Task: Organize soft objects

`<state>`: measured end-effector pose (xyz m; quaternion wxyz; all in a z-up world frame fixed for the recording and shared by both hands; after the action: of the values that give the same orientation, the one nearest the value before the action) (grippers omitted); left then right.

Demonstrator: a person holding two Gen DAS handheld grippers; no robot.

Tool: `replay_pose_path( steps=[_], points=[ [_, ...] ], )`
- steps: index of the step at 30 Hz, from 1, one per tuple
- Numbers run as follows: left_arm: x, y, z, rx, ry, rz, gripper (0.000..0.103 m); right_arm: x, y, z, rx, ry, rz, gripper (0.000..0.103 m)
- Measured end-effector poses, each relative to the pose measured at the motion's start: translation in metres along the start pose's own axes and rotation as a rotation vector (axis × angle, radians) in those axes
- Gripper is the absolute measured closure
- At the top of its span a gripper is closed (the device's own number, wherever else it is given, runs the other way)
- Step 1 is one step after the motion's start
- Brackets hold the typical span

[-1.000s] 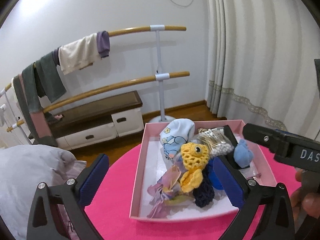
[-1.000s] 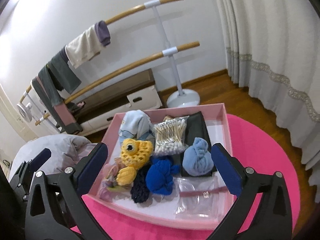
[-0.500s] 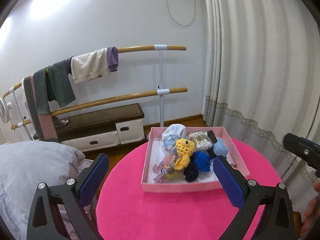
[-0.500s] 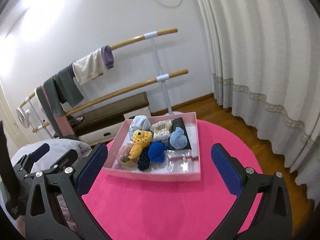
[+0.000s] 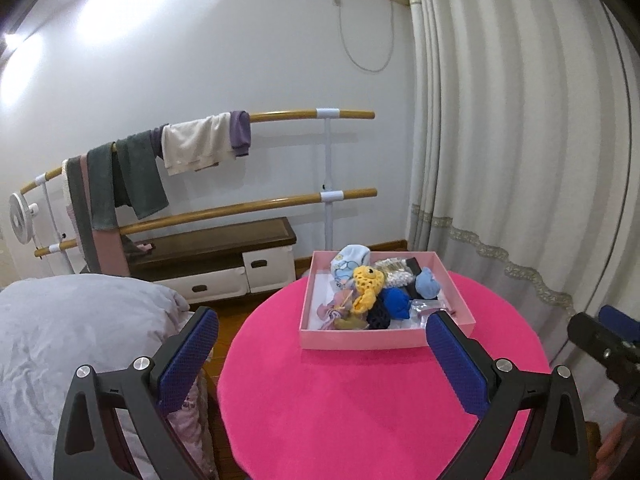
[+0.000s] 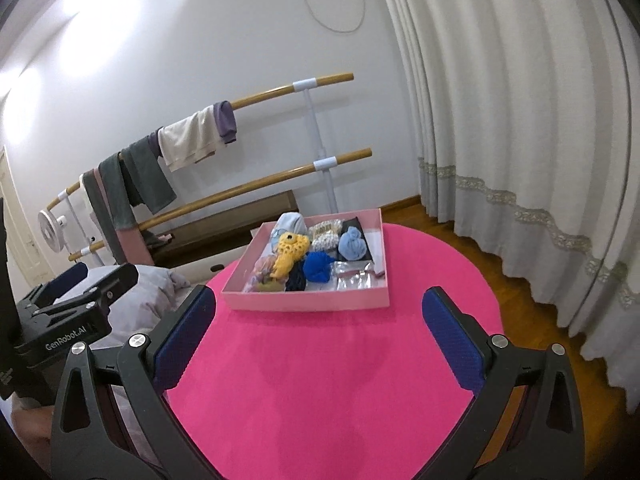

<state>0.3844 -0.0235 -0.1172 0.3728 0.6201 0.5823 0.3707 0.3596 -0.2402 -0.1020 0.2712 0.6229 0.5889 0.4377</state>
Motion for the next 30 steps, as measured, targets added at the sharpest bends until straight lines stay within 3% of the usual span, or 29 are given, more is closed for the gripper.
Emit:
replay_pose_path(
  steps=[14,30],
  points=[
    [-0.005,-0.025,-0.064,-0.008,0.008,0.0,0.0,0.02,-0.016,-0.037,-0.046,-0.034,-0.068,0.0],
    [0.007,-0.029,-0.09,-0.043,-0.004,-0.051,0.0,0.032,-0.02,-0.059,-0.083,-0.078,-0.098,0.0]
  ],
)
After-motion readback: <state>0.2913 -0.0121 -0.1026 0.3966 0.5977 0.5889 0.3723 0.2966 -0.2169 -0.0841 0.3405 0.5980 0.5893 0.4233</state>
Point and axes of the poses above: each gripper's, at about its wrist camera, not at the fingertips, and z roughly the way its jaws point, x to its left, y to its top, the point moved 3 cm from there along z, roughly the way its jaws point, and after that the axes turned 1 degree about z, right-handed, at the moved point
